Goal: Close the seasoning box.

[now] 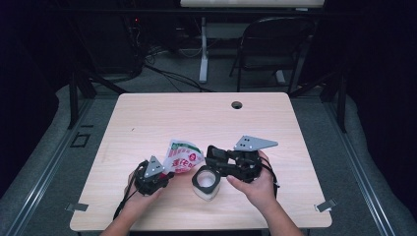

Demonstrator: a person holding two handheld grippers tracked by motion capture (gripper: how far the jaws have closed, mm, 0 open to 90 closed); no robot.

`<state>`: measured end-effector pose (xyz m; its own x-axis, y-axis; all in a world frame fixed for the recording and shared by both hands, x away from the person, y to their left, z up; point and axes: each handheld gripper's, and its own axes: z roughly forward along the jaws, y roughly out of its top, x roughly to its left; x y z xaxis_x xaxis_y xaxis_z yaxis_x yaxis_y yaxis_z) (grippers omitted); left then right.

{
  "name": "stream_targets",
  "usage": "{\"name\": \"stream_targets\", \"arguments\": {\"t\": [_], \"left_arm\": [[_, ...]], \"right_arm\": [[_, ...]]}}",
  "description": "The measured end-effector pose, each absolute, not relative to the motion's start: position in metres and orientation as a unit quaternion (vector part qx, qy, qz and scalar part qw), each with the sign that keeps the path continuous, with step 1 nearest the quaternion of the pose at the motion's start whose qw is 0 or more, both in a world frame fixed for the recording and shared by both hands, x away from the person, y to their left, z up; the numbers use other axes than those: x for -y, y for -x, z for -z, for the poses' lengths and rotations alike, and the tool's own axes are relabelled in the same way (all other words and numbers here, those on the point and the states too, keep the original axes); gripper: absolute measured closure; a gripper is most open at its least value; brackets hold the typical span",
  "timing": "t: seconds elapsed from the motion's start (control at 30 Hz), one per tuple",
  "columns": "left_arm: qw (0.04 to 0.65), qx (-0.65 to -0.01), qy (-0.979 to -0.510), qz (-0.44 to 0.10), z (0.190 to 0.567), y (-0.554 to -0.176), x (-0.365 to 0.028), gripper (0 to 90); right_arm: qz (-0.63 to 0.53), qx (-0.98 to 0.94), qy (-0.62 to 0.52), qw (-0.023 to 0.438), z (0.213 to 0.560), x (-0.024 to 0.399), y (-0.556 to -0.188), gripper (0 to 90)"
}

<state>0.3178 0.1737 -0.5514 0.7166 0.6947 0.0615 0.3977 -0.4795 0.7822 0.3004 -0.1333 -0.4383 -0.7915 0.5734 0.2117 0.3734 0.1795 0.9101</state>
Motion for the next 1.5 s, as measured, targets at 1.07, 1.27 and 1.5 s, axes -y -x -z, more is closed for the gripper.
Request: {"name": "stream_targets", "arguments": {"t": [1.07, 1.27, 1.5], "left_arm": [[0.422, -0.459, -0.753, -0.21, 0.546, -0.338, -0.24, 73.6], [0.404, -0.463, -0.755, -0.229, 0.546, -0.339, -0.242, 73.5], [0.389, -0.486, -0.744, -0.243, 0.548, -0.341, -0.251, 72.8]], "right_arm": [[-0.548, -0.735, -0.37, 0.151, 0.444, 0.172, -0.316, 53.3], [-0.532, -0.735, -0.387, 0.163, 0.448, 0.179, -0.321, 58.8], [-0.522, -0.734, -0.405, 0.159, 0.455, 0.185, -0.326, 69.6]]}}
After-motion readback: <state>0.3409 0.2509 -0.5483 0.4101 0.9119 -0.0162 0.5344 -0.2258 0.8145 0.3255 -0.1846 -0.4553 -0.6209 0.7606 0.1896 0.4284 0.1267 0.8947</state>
